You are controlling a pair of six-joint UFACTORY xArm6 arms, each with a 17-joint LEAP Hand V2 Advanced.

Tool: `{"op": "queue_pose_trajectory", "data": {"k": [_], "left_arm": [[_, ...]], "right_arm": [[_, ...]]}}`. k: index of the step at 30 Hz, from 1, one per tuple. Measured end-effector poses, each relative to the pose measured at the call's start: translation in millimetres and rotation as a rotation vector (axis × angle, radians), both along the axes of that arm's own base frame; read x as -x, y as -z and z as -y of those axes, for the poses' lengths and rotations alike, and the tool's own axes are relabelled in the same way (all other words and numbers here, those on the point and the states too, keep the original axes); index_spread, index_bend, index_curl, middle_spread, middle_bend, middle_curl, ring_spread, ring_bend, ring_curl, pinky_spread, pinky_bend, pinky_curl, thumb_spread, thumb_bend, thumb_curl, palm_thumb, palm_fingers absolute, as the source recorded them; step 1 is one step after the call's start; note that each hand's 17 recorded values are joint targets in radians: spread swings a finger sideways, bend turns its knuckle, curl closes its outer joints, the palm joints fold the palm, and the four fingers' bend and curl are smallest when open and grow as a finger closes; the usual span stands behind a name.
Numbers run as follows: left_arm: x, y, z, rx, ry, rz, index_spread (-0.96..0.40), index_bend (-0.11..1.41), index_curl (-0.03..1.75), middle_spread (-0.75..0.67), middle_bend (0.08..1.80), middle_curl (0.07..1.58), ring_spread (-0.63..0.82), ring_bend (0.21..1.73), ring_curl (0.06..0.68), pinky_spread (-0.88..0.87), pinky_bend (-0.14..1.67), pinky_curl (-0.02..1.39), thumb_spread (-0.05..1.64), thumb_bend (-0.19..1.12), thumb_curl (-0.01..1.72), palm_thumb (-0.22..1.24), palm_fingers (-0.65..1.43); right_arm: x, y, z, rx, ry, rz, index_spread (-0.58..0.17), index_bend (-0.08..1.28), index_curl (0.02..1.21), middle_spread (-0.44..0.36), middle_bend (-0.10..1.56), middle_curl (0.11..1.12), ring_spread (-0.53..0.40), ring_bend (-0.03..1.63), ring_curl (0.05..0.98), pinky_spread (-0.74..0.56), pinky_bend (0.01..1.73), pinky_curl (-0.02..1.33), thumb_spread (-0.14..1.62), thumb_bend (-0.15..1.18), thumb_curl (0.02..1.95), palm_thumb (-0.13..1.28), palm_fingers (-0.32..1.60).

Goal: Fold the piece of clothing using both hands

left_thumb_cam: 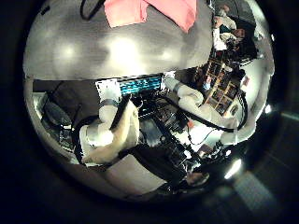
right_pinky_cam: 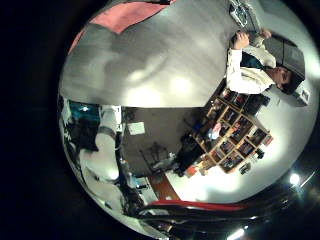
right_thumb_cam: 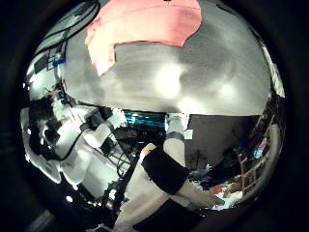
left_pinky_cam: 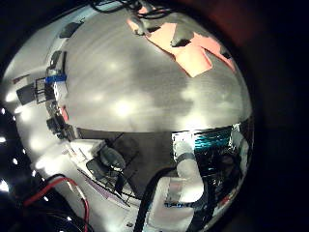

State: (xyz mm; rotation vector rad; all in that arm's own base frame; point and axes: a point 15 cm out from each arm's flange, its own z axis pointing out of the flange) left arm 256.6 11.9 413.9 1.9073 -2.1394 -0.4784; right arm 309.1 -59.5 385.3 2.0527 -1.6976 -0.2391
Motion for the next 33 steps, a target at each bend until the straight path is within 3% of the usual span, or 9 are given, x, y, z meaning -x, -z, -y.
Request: {"op": "queue_pose_trajectory", "data": {"k": [10,16,24,33], "left_arm": [[-1,1,11,0.086,-0.026,0.005,0.06,0.17,0.35,0.27,0.19,0.34,0.51,0.47,0.227,0.53,0.20,0.31,1.19,-0.02,0.31,0.38,0.11],[-12,18,18,0.069,0.020,-0.015,0.05,0.17,0.35,0.27,0.19,0.34,0.50,0.46,0.225,0.52,0.19,0.31,1.19,-0.02,0.31,0.38,0.11],[-80,72,36,-0.038,0.167,0.022,0.06,0.16,0.34,0.29,0.17,0.33,0.51,0.48,0.230,0.52,0.22,0.32,1.18,-0.02,0.31,0.37,0.06],[-115,152,34,-0.082,0.253,0.107,0.07,0.15,0.31,0.35,0.18,0.30,0.52,0.51,0.238,0.53,0.29,0.34,1.05,-0.04,0.29,0.22,-0.02]], "right_arm": [[8,-2,28,-0.016,0.063,0.000,-0.363,0.15,0.26,0.012,0.22,0.36,0.112,0.39,0.263,0.31,0.43,0.30,1.27,-0.02,0.27,0.33,0.13],[5,1,21,-0.063,0.059,0.005,-0.364,0.14,0.25,-0.002,0.25,0.36,0.080,0.44,0.271,0.30,0.42,0.29,1.27,-0.01,0.27,0.35,0.19],[1,15,11,-0.155,0.113,-0.012,-0.356,0.14,0.24,-0.015,0.27,0.37,0.031,0.48,0.284,0.29,0.43,0.29,1.27,-0.01,0.28,0.42,0.19],[2,17,14,-0.153,0.145,-0.015,-0.359,0.15,0.24,-0.017,0.28,0.37,0.019,0.50,0.284,0.28,0.44,0.29,1.26,-0.01,0.29,0.43,0.18]]}}
